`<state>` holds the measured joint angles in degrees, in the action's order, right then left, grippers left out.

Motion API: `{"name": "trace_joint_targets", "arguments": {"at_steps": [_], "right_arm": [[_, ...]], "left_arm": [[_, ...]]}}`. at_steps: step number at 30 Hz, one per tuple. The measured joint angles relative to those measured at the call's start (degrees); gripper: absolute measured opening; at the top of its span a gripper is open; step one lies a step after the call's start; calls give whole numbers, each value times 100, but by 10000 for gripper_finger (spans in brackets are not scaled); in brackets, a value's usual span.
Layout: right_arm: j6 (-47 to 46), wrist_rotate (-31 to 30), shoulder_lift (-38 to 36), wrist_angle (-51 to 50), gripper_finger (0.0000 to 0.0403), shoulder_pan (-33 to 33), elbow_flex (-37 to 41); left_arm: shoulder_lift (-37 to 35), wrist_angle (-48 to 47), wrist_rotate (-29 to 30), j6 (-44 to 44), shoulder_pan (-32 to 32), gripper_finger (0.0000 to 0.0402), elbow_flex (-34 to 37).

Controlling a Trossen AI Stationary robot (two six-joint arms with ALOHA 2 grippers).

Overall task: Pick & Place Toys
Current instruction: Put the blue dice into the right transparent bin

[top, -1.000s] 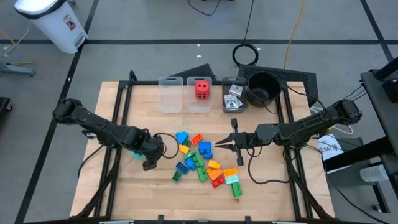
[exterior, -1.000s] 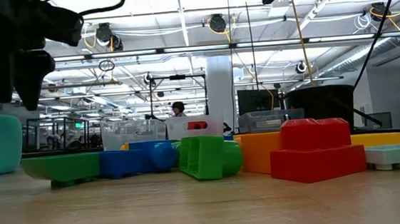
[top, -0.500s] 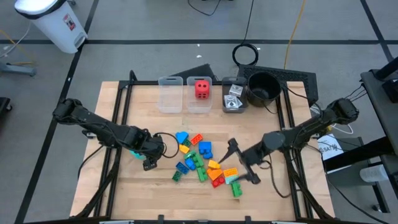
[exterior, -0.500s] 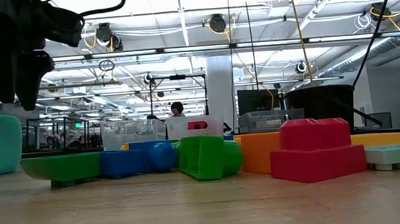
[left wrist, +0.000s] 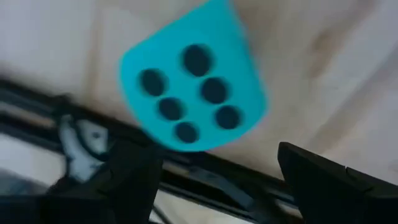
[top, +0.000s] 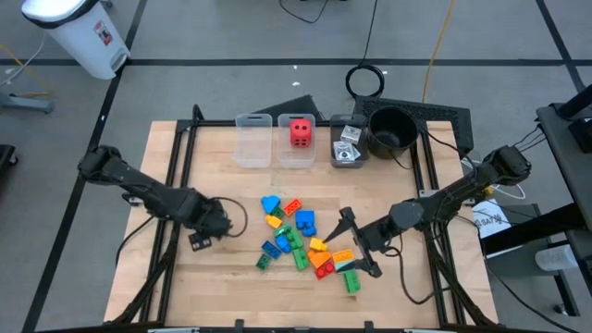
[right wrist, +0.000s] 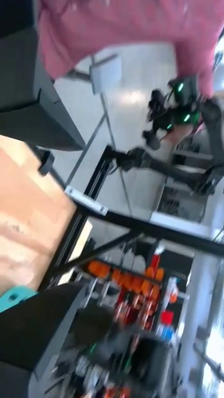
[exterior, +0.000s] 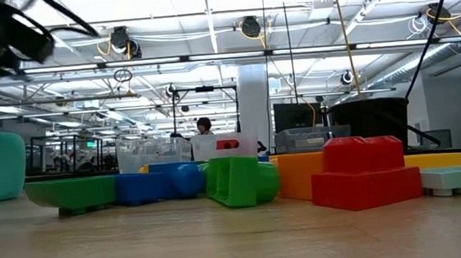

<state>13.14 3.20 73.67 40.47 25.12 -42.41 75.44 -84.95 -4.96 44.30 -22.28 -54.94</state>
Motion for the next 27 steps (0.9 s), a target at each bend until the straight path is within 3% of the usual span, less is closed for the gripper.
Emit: {"name": "trace_joint_targets", "arguments": {"at_steps": [5, 11, 14, 19, 27], "right_arm": [[3, -312, 0, -50, 337, -2, 0], [3, -313, 0, -88, 338, -1, 0], [3, -313, 0, -123, 338, -1, 0], [3, -313, 0, -151, 336, -1, 0], [3, -313, 0, -175, 334, -1, 0]], "left_arm": [[-104, -242, 346, 294, -771, 317, 40], [-81, 467, 1009, -1, -1501, 319, 405], [-79, 1047, 1356, -347, -1708, 319, 689], [-85, 1194, 2272, -946, -1966, 319, 1111], [-84, 1247, 2520, -738, -2035, 320, 1368]]}}
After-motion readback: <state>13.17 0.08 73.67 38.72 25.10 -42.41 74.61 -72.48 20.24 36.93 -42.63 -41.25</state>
